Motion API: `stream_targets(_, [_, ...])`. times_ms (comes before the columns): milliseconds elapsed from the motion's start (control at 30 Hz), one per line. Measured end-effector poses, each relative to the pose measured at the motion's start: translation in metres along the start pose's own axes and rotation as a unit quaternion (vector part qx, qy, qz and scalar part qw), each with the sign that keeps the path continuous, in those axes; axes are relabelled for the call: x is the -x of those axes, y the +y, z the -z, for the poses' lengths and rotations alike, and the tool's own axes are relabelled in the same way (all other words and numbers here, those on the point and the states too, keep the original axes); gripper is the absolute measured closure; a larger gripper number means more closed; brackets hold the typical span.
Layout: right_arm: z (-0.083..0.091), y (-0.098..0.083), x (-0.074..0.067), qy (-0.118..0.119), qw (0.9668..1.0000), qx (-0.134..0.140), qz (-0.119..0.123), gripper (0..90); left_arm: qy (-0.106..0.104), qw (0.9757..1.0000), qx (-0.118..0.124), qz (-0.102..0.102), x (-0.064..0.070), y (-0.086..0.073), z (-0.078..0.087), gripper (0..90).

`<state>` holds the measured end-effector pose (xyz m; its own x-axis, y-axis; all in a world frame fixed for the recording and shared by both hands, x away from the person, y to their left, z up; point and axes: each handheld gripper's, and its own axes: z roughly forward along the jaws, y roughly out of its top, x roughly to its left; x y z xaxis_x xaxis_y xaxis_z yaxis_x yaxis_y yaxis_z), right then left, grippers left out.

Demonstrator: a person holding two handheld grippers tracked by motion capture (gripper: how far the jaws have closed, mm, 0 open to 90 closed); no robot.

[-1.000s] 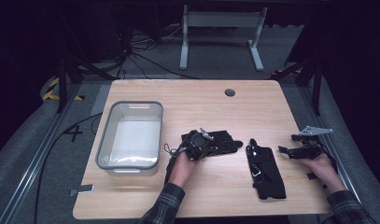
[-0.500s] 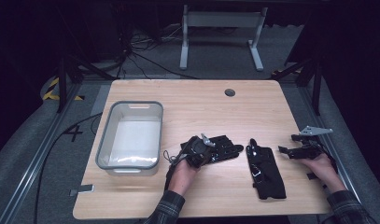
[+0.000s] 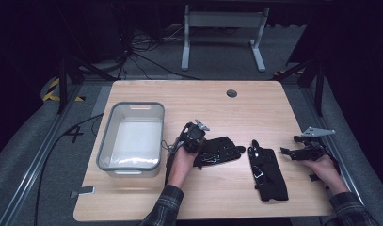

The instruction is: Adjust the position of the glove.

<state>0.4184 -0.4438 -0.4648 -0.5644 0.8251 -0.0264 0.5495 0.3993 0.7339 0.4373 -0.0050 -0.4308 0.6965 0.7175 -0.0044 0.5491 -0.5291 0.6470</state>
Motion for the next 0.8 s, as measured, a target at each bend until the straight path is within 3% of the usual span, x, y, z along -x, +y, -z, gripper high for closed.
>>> stream_targets(133, [0.0,0.0,0.0,0.0,1.0,0.0,0.0,12.8,0.002,1.0,0.0,0.007,-0.009,0.001,-0.009,89.8])
stream_targets(267, [0.0,0.0,0.0,0.001,1.0,0.0,0.0,12.8,0.0,0.9997,-0.022,0.009,-0.011,-0.002,-0.016,89.8])
stream_targets(600, [0.0,0.0,0.0,0.0,1.0,0.0,0.0,12.8,-0.026,0.9989,-0.04,-0.001,0.001,-0.008,-0.01,89.8])
stream_targets(800, [0.0,0.0,0.0,0.001,1.0,-0.001,0.0,12.7,-0.046,0.9976,-0.048,-0.017,0.017,-0.016,-0.002,89.7])
